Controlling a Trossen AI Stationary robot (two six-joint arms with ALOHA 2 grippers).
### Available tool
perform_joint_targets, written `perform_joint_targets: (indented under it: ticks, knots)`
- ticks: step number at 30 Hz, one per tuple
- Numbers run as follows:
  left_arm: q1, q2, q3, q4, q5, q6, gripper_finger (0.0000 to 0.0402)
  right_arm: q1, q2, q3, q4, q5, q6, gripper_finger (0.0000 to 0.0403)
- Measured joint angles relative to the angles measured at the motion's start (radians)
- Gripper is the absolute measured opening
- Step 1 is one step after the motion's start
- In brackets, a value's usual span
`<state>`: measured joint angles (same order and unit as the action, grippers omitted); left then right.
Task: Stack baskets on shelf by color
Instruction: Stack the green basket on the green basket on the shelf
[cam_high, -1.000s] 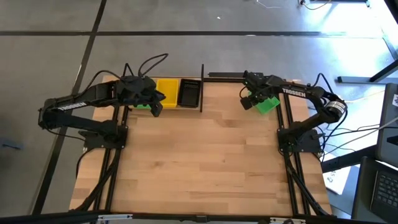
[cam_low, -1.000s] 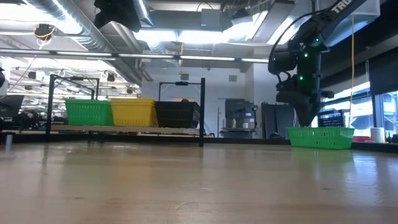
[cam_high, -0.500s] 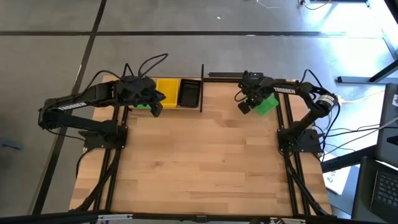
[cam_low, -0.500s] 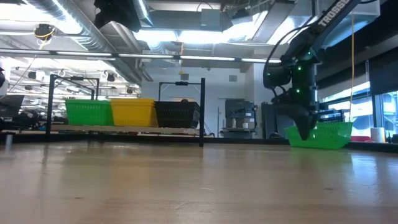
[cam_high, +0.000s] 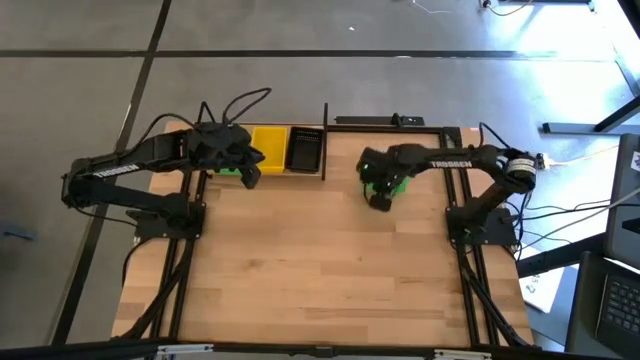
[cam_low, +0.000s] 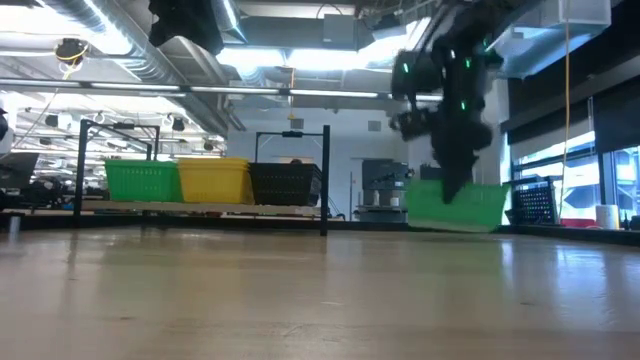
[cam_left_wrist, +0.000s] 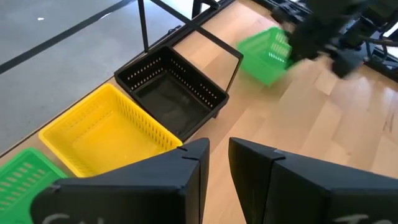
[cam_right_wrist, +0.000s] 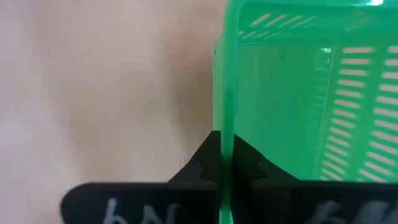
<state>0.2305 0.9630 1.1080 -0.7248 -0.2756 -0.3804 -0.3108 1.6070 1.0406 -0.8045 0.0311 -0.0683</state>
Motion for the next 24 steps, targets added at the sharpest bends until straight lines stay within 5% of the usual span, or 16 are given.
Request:
perform_joint_targets:
  ticks: [12, 18, 24]
  knots:
    - [0.0, 0.0, 0.0, -0.001, 0.0, 0.047, 0.0051, 0.325, 0.002, 0.256, -0.076, -0.028, -0.378, 0.0001]
    - [0.0, 0.0, 0.0, -0.001, 0.0, 0.054, 0.0051, 0.399, 0.061, 0.264, -0.012, -0.026, -0.627, 0.0]
    - [0.0, 0.0, 0.0, -0.001, 0.0, 0.085, 0.0051, 0.426, 0.181, 0.264, 0.094, -0.026, -0.669, 0.0]
